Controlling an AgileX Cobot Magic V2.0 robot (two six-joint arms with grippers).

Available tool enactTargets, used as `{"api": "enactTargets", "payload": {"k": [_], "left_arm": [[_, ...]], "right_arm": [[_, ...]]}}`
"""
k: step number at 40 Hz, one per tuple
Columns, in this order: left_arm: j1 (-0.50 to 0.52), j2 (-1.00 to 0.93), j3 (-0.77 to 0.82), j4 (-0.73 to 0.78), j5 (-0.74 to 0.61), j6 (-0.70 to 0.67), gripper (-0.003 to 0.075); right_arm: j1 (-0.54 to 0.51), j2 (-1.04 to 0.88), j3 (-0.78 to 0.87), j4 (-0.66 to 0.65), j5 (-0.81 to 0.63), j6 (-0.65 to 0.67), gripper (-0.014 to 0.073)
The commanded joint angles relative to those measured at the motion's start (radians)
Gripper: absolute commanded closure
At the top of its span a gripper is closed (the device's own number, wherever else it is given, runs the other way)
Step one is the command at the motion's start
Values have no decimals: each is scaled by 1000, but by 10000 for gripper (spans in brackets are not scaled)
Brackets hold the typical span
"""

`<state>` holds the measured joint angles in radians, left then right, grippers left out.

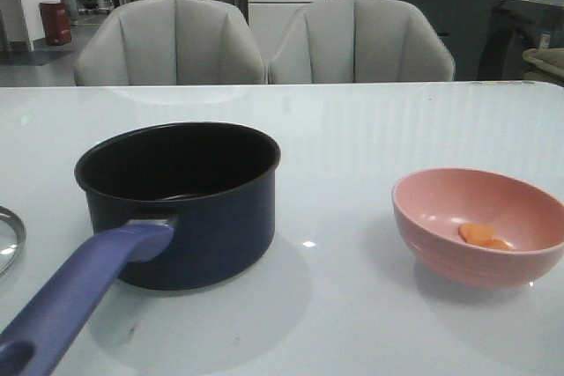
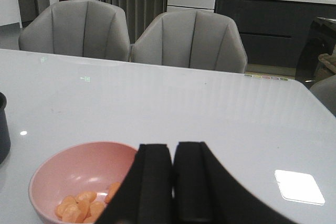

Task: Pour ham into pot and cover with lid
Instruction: 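Move the lid beside the pot and set it on the table with the left gripper, then lower the right gripper to the rim of the pink bowl and grasp it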

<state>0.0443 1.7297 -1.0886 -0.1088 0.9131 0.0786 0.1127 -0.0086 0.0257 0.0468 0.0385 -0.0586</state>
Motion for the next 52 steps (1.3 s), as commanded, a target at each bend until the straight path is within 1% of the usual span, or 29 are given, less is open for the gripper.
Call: {"api": "enactTargets", "payload": {"k": [1,4,8,16,21,25,31,39,45,48,52], "left_arm": [[0,-31,-24,-8,-24,9,211],[0,-27,-24,-8,-25,11,147],[0,-21,-24,-8,-25,11,97],[0,-33,-24,-8,-16,11,101],[0,-103,-21,-8,-26,11,120],[0,-220,11,-8,-91,13,148],[0,-427,128,-8,-243,16,194],[-51,-731,304,-2,-428,16,199],[-128,-945,409,-2,-492,16,199],[-171,-1046,456,-2,-502,16,199],[-200,-1159,505,-2,-512,16,199]], "right_arm": [[1,-21,10,-14,-82,-4,445],[1,-21,10,-14,-82,-4,445],[1,-21,10,-14,-82,-4,445],[1,-21,10,-14,-82,-4,445],[1,-21,10,-14,-82,-4,445],[1,-21,10,-14,-82,-4,445],[1,-21,10,-14,-82,-4,445],[1,-21,10,-14,-82,-4,445],[1,-21,10,-14,-82,-4,445],[1,-21,10,-14,-82,-4,445],[1,-21,10,-14,-82,-4,445]]}}
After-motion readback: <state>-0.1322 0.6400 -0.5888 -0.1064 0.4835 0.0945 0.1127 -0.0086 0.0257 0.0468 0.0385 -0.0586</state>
